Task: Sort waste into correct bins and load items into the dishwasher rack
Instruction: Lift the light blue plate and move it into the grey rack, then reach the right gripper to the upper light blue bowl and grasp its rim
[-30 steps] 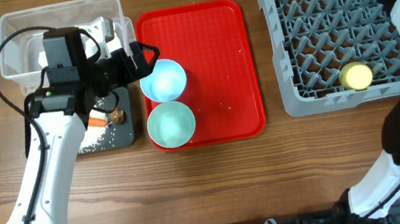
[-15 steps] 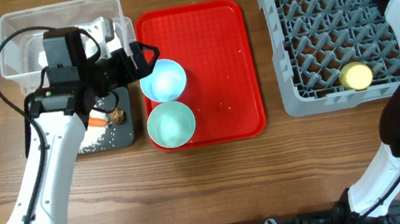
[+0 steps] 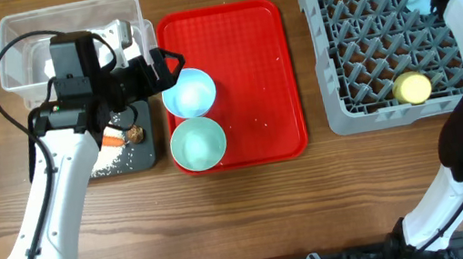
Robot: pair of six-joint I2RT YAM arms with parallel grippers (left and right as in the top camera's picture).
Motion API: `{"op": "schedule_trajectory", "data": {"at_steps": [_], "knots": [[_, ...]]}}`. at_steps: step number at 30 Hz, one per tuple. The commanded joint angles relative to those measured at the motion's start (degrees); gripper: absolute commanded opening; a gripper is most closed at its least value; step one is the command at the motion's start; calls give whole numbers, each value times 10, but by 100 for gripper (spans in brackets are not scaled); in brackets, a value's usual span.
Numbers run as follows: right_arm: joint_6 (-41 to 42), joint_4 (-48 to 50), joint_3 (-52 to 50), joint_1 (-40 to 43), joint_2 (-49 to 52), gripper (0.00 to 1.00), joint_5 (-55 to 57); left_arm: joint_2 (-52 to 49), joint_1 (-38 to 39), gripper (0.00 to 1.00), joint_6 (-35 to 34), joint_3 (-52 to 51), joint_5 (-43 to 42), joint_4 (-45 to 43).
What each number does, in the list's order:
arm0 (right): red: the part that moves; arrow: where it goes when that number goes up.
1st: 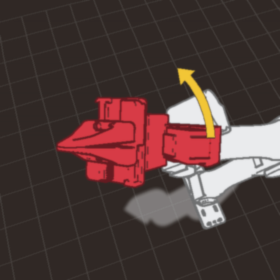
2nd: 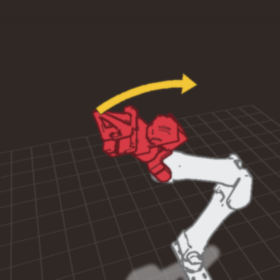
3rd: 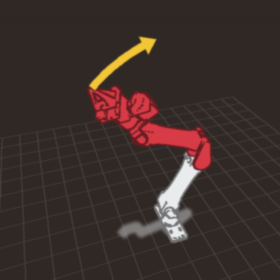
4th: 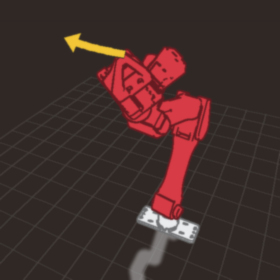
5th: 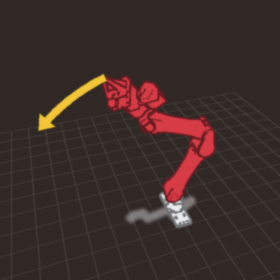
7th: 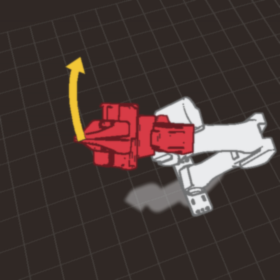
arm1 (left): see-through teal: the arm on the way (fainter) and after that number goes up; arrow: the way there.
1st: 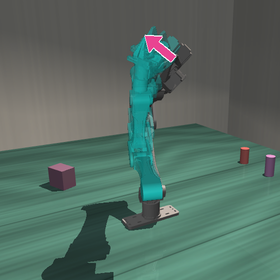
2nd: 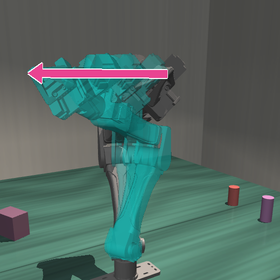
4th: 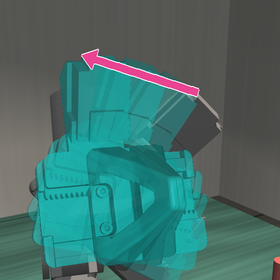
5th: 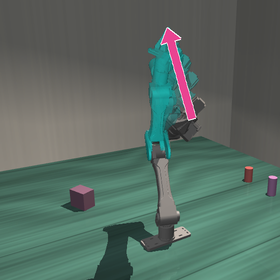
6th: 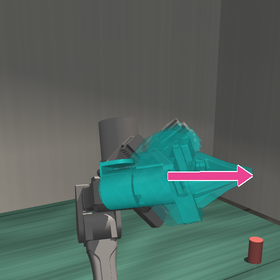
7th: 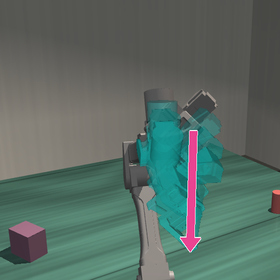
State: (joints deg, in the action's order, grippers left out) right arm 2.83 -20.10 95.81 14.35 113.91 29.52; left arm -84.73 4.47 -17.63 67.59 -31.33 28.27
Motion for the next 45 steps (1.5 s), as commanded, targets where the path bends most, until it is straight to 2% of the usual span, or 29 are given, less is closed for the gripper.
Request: {"op": "schedule_trajectory", "data": {"at_steps": [1, 4, 7, 10, 15, 22, 24, 25, 26, 28, 31, 35, 38, 41, 45], "knots": [[18, -20, -5, -26, -55, 100, -75, 3, -2, 100, 9, 7, 4, -1], [19, -44, -5, -50, -112, 100, -197, 3, -2, 100, 9, 7, 4, -1], [19, -66, -5, -83, -157, 100, -372, 3, -2, 100, 9, 7, 4, -1], [37, -98, -7, -126, -158, 100, -502, 3, -2, 100, 9, 7, 4, -1], [99, -156, -7, -217, -97, 98, -506, 3, -2, 100, 9, 7, 4, -1], [201, -131, -7, -326, 33, 98, -506, 3, -1, 100, 7, 7, 3, -1], [202, -128, -7, -341, 50, 97, -506, 3, -1, 100, 7, 7, 3, 24], [204, -127, -7, -348, 55, 96, -506, 3, -2, 100, 11, 7, 15, 24], [206, -128, -7, -354, 57, 96, -506, 5, -2, 100, 13, 7, 65, 37], [206, -127, -7, -361, 57, 92, -506, 13, -2, 100, -26, 7, 206, 70], [213, -126, -7, -372, 58, 85, -486, 18, -2, 100, -73, 7, 345, 100], [224, -127, -7, -395, 70, 76, -471, 14, -1, 100, -62, 7, 364, 112], [227, -138, -7, -409, 84, 75, -471, 11, -3, 100, 12, 7, 381, 144], [227, -141, -7, -415, 89, 75, -472, 11, -3, 100, 12, 7, 419, 183], [226, -149, -7, -415, 90, 74, -471, 11, -3, 100, 41, 7, 397, 240]]}}
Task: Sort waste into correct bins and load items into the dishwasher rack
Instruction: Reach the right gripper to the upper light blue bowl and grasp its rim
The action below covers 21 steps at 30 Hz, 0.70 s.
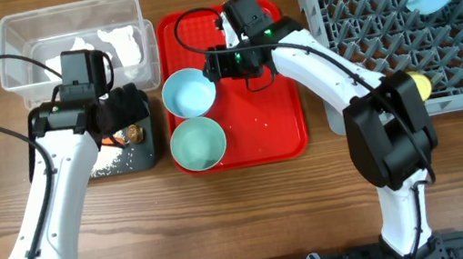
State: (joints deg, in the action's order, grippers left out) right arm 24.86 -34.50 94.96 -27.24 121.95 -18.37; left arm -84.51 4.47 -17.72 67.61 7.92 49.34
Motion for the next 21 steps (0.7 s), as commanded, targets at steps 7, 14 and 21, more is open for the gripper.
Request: {"op": "schedule_trajectory", "data": {"at_steps": [7, 14, 21], "knots": [[5, -11, 2, 1, 12, 67, 21, 9, -2, 100, 84, 7, 13, 78], [8, 0, 2, -5, 42, 56, 8, 9, -2, 100, 83, 7, 22, 101], [23, 36, 2, -30, 71, 51, -10, 9, -2, 100, 83, 7, 22, 101]]}}
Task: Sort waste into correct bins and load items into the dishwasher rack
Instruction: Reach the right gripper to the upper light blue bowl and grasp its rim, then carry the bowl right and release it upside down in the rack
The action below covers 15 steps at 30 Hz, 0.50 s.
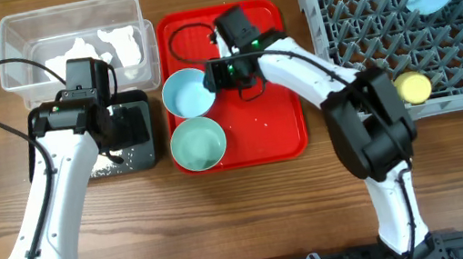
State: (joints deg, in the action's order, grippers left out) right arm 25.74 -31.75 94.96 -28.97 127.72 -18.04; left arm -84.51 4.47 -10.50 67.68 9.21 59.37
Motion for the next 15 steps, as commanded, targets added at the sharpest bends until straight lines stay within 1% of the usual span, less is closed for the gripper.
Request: {"op": "schedule_trajectory", "data": {"at_steps": [1, 2, 3, 4, 7, 8, 9, 13, 15], "knots": [[15, 9, 2, -13, 13, 44, -13, 9, -2, 100, 11, 6, 9, 0], [14, 9, 2, -14, 13, 34, -13, 9, -2, 100, 11, 6, 9, 0], [14, 9, 2, -14, 13, 29, -13, 9, -2, 100, 11, 6, 9, 0], [14, 9, 2, -14, 13, 27, -13, 9, -2, 100, 11, 6, 9, 0], [13, 8, 2, -13, 13, 17, -13, 9, -2, 100, 11, 6, 9, 0], [13, 9, 2, -12, 13, 9, -12, 9, -2, 100, 11, 6, 9, 0], [14, 9, 2, -10, 13, 4, -13, 9, -2, 100, 11, 6, 9, 0], [25, 0, 4, 16, 8, 4, -13, 9, -2, 100, 11, 6, 9, 0], [27, -13, 7, 38, -11, 4, -8, 9, -2, 100, 11, 6, 9, 0]]}}
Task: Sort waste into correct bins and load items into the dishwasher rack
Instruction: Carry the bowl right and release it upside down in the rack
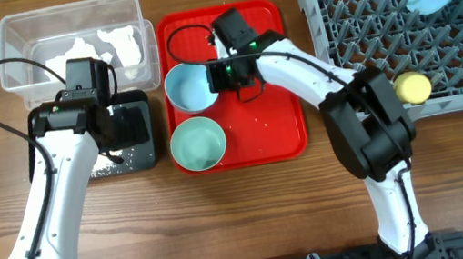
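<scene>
Two pale blue bowls sit on the red tray: the upper bowl and the lower bowl. My right gripper is at the upper bowl's right rim and looks shut on it. My left gripper is down over the black bin, hiding what lies inside; its jaws do not show. The grey dishwasher rack at the right holds a blue plate and a yellow item.
A clear bin with white crumpled paper stands behind the black bin. White crumbs lie at the black bin's front left. A red wrapper lies at the far left edge. Cables hang off both arms.
The upper bowl has shifted slightly toward the tray's far side, with my right gripper on its rim. The left arm has not moved.
At first my left gripper was by the upper bowl and my right arm was at the rack's far corner. Then the plate stood in the rack, the right gripper was over the tray and the left over the black bin. The right gripper has now closed in on the upper bowl's rim.
</scene>
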Robot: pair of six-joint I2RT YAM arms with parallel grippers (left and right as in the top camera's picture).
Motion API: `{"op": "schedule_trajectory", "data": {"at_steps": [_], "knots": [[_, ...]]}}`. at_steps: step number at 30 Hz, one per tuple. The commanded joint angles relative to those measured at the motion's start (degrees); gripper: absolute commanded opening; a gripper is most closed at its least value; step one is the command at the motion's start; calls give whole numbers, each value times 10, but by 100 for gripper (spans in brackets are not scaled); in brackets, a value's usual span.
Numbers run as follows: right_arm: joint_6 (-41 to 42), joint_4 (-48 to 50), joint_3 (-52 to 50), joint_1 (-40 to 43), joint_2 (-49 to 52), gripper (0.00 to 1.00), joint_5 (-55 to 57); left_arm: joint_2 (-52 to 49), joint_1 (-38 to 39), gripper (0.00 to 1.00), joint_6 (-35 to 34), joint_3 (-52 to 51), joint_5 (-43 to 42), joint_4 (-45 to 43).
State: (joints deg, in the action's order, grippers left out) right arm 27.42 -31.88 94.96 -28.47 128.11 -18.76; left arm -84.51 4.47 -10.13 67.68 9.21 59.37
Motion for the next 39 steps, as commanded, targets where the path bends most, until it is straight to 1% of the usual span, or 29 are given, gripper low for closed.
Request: {"op": "schedule_trajectory", "data": {"at_steps": [1, 5, 7, 9, 12, 14, 16, 18, 19, 20, 21, 24, 26, 28, 35, 39], "knots": [[10, -14, 8, 39, -22, 4, 6, 9, -2, 100, 7, 6, 9, 0], [-8, -17, 14, 80, -101, 4, 117, 9, -2, 100, 7, 6, 9, 0], [-22, -17, 14, 98, -154, 4, 232, 9, -2, 100, 7, 6, 9, 0], [-23, -3, 14, 116, -205, 4, 402, 9, -2, 100, 7, 6, 9, 0], [-61, 46, 14, 131, -231, 5, 574, 9, -2, 100, 7, 6, 9, 0], [-102, 87, 13, 138, -226, 4, 648, 9, -2, 100, 8, 6, 9, 0], [-177, 145, 13, 155, -207, 4, 669, 9, -2, 100, 8, 6, 9, 0], [-263, 227, 13, 178, -175, 4, 698, 9, -2, 100, 8, 6, 9, 0], [-287, 252, 13, 184, -165, 4, 711, 9, -2, 100, 8, 6, 9, 0], [-338, 296, 13, 195, -148, 4, 730, 9, -2, 100, 7, 6, 9, 0], [-491, 409, 13, 214, -103, 4, 770, 9, -2, 100, 8, 6, 9, 0], [-638, 523, 13, 231, -64, 4, 783, 9, -2, 100, 8, 6, 9, 0], [-700, 576, 13, 242, -45, 4, 776, 9, -2, 100, 7, 6, 9, 0], [-727, 580, 13, 248, -38, 4, 755, 9, -2, 100, 7, 6, 9, 0], [-725, 575, 13, 255, -9, 4, 740, 9, -2, 100, 7, 6, 9, 0], [-725, 556, 13, 254, 9, 4, 740, 9, -2, 100, 7, 6, 9, 0]]}}
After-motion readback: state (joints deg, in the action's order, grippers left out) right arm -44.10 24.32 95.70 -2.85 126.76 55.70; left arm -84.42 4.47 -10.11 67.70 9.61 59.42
